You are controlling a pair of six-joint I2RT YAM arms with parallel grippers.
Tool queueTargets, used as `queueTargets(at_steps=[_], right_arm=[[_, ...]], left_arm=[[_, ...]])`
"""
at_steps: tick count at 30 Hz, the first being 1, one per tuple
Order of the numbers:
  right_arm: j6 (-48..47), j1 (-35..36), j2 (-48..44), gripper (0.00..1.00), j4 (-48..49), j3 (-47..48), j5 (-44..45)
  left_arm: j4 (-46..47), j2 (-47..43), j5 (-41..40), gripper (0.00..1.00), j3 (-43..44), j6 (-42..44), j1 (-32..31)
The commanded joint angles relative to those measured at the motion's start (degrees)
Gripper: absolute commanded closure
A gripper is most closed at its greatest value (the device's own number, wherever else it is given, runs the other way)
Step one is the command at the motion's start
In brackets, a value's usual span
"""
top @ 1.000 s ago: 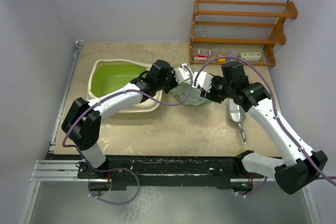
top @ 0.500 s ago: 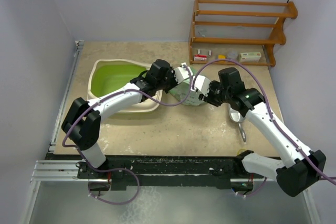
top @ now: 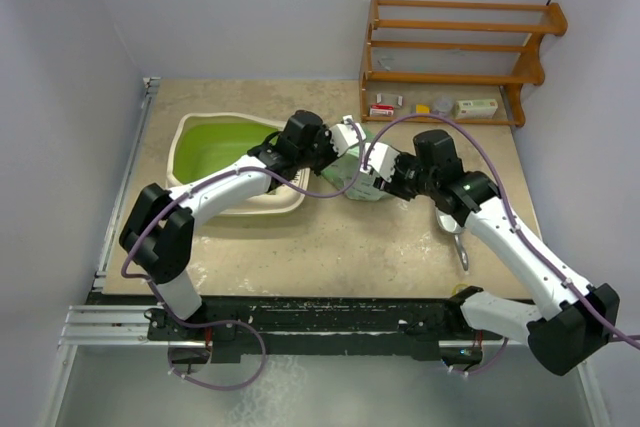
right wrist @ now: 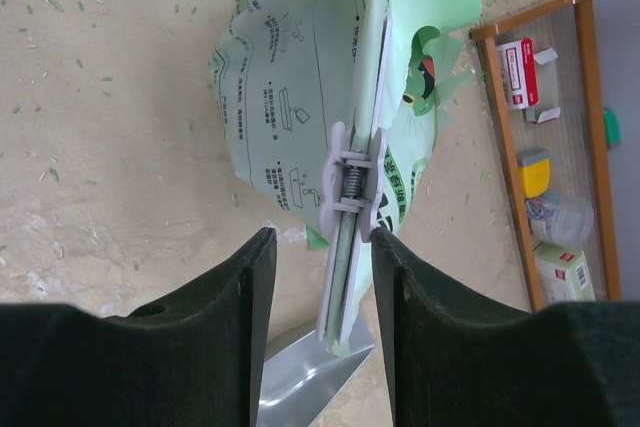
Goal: Fill the litter box with clean litter
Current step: Remove the clamp from the cat litter bag.
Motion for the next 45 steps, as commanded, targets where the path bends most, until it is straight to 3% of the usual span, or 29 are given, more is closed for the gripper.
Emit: queueTargets(at_steps=[1,29,31,39,45], right_arm=[[-0.81,0.64,0.74,0.54,4.04,0.13,0.77],[0.06,1.53,4.88,0.58,10.46,0.16,2.26],[0.26,1.62,4.83,0.62,10.99,-0.06,2.64],[0.68,1.63,4.98,0.98,11.44,0.7,4.15],[2.2,1.63,3.73,1.0,10.69,1.0,4.64]], left_arm=[[2.55,-0.01,2.57,0.97,3.2,-2.15,0.54],[1.75,-0.07,3.96,0.97,3.68,-2.45,1.05],[1.66,0.02,3.98,0.97,3.78,-2.36,1.03],[1.56,-0.05,4.1,0.97,3.74,-2.44,1.03],[1.52,-0.04,3.95,0.97,3.78,-2.61,1.05]])
